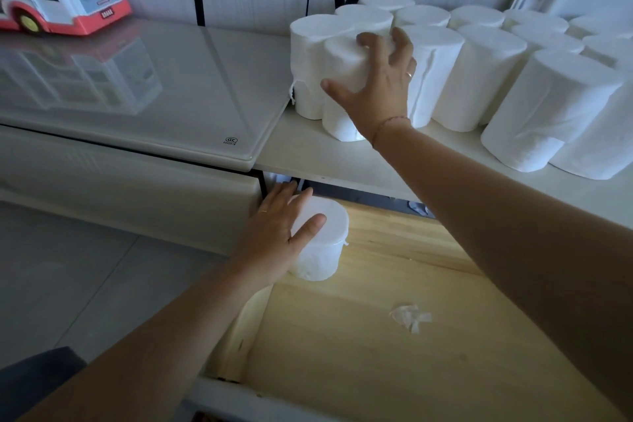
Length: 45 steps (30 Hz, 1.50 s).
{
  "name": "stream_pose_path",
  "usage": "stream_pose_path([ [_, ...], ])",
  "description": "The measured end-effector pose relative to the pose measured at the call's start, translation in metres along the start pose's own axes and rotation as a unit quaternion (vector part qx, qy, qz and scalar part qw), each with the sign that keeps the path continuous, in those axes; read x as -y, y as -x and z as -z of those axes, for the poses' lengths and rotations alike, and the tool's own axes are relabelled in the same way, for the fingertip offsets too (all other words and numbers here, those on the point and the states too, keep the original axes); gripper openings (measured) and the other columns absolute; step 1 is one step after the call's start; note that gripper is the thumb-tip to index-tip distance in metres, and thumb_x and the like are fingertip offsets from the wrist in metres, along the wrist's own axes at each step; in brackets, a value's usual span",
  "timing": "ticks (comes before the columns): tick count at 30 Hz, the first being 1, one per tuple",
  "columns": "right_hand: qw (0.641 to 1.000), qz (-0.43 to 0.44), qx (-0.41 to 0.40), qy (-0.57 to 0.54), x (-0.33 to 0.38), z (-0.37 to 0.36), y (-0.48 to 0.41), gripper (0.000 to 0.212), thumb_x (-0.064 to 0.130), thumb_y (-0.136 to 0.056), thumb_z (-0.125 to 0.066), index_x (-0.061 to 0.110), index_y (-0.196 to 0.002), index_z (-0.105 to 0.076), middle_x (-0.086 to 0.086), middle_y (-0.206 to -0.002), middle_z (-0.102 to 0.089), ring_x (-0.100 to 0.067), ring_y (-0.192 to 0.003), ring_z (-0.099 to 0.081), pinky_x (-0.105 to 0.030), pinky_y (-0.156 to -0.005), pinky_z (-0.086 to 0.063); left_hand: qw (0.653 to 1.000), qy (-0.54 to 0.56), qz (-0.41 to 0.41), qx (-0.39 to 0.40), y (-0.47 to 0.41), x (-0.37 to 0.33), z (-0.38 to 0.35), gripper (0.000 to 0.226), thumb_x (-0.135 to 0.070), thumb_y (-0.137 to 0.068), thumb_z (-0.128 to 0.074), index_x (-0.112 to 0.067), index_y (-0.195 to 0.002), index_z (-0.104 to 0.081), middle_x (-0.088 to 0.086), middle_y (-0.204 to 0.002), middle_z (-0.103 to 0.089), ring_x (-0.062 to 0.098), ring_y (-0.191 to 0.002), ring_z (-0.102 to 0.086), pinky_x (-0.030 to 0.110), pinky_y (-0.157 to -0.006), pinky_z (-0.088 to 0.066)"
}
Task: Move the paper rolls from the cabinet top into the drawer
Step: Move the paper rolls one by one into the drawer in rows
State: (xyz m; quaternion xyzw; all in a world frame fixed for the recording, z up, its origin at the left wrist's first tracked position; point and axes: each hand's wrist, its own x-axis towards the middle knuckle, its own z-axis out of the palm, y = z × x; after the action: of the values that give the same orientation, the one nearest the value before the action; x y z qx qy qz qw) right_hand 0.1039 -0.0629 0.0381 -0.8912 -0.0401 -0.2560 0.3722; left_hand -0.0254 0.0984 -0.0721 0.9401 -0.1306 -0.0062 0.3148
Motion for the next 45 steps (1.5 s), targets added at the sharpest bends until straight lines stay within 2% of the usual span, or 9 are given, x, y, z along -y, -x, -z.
stream_pose_path([
  [6,0.992,-0.064,-0.083,-0.069,0.014,-0.013,-0.006,0.058,0.031,-0.061,-0.077,0.018,-0.11,-0.048,-0.007,-0.135,-0.032,-0.027,-0.114,-0.042,-0.036,-0.098,-0.04,1.0,-0.002,-0.001,0.01,-0.001,0.0,0.0,0.077,-0.071,-0.082,-0.017,-0.029,-0.147,-0.02,-0.007,-0.157,-0.011,0.004,-0.142,0.002,0.03,-0.115,-0.004],
  [11,0.986,-0.025,-0.108,-0.125,0.014,0.02,0.035,0.049,0.025,-0.06,-0.078,0.019,-0.098,-0.047,-0.007,-0.125,-0.038,-0.011,-0.105,-0.038,-0.012,-0.092,-0.032,0.999,-0.038,-0.002,0.017,0.0,-0.001,0.001,0.072,-0.068,-0.087,-0.015,-0.028,-0.147,-0.018,-0.009,-0.158,-0.008,0.005,-0.143,0.003,0.038,-0.117,-0.004],
  [18,0.992,0.072,-0.003,-0.106,-0.003,0.108,0.141,0.056,0.039,-0.059,-0.076,0.024,-0.101,-0.041,-0.006,-0.122,-0.037,-0.019,-0.122,-0.039,-0.023,-0.104,-0.035,0.999,-0.043,0.002,0.03,0.002,-0.007,0.001,0.073,-0.063,-0.084,-0.017,-0.028,-0.148,-0.015,-0.012,-0.157,-0.006,0.008,-0.143,0.003,0.04,-0.116,-0.002],
  [24,0.99,0.013,0.12,-0.072,-0.041,0.097,0.193,0.06,0.03,-0.051,-0.084,0.019,-0.098,-0.047,-0.003,-0.125,-0.033,-0.014,-0.118,-0.036,0.002,-0.092,-0.025,0.998,-0.054,-0.005,0.023,0.0,-0.002,-0.003,0.074,-0.068,-0.086,-0.016,-0.027,-0.148,-0.016,-0.011,-0.157,-0.008,0.008,-0.143,0.002,0.041,-0.116,-0.003],
  [30,0.979,-0.089,0.184,-0.024,-0.072,0.067,0.209,0.079,0.037,-0.055,-0.085,0.022,-0.119,-0.041,0.003,-0.123,-0.034,-0.011,-0.109,-0.037,-0.031,-0.095,-0.045,0.998,-0.052,-0.017,0.019,-0.002,0.004,-0.006,0.074,-0.068,-0.083,-0.014,-0.03,-0.147,-0.015,-0.016,-0.156,-0.007,0.006,-0.143,0.003,0.045,-0.116,-0.005],
  [34,0.938,-0.165,0.297,-0.075,-0.08,0.078,0.188,0.079,0.069,-0.067,-0.06,0.039,-0.134,-0.03,0.006,-0.124,-0.05,-0.013,-0.108,-0.051,-0.029,-0.091,-0.042,0.998,-0.052,-0.018,0.018,-0.003,0.005,-0.006,0.075,-0.07,-0.083,-0.013,-0.031,-0.147,-0.014,-0.016,-0.156,-0.006,0.006,-0.143,0.004,0.045,-0.116,-0.004],
  [37,0.886,-0.263,0.375,-0.064,-0.086,0.083,0.177,0.044,0.056,-0.085,-0.052,0.031,-0.121,-0.044,0.001,-0.114,-0.059,-0.022,-0.09,-0.065,-0.037,-0.075,-0.057,0.998,-0.049,-0.016,0.023,-0.003,0.005,-0.006,0.076,-0.071,-0.083,-0.011,-0.031,-0.147,-0.014,-0.017,-0.156,-0.006,0.005,-0.142,0.004,0.042,-0.117,-0.002],
  [41,0.775,-0.439,0.423,-0.167,-0.076,0.083,0.181,0.058,0.044,-0.082,-0.066,0.011,-0.123,-0.041,-0.015,-0.109,-0.06,-0.025,-0.069,-0.073,-0.034,-0.061,-0.061,0.999,-0.021,-0.012,0.026,-0.002,0.003,-0.004,0.074,-0.067,-0.084,-0.014,-0.029,-0.147,-0.015,-0.016,-0.156,-0.006,0.005,-0.142,0.004,0.037,-0.116,-0.001],
  [45,0.725,-0.46,0.473,-0.195,-0.054,0.071,0.197,0.064,0.041,-0.081,-0.067,0.001,-0.127,-0.048,-0.018,-0.107,-0.064,-0.019,-0.072,-0.07,-0.03,-0.063,-0.056,1.0,-0.012,-0.005,0.027,-0.002,0.002,-0.003,0.073,-0.066,-0.084,-0.014,-0.029,-0.148,-0.016,-0.018,-0.155,-0.007,0.002,-0.141,0.005,0.034,-0.116,0.001],
])
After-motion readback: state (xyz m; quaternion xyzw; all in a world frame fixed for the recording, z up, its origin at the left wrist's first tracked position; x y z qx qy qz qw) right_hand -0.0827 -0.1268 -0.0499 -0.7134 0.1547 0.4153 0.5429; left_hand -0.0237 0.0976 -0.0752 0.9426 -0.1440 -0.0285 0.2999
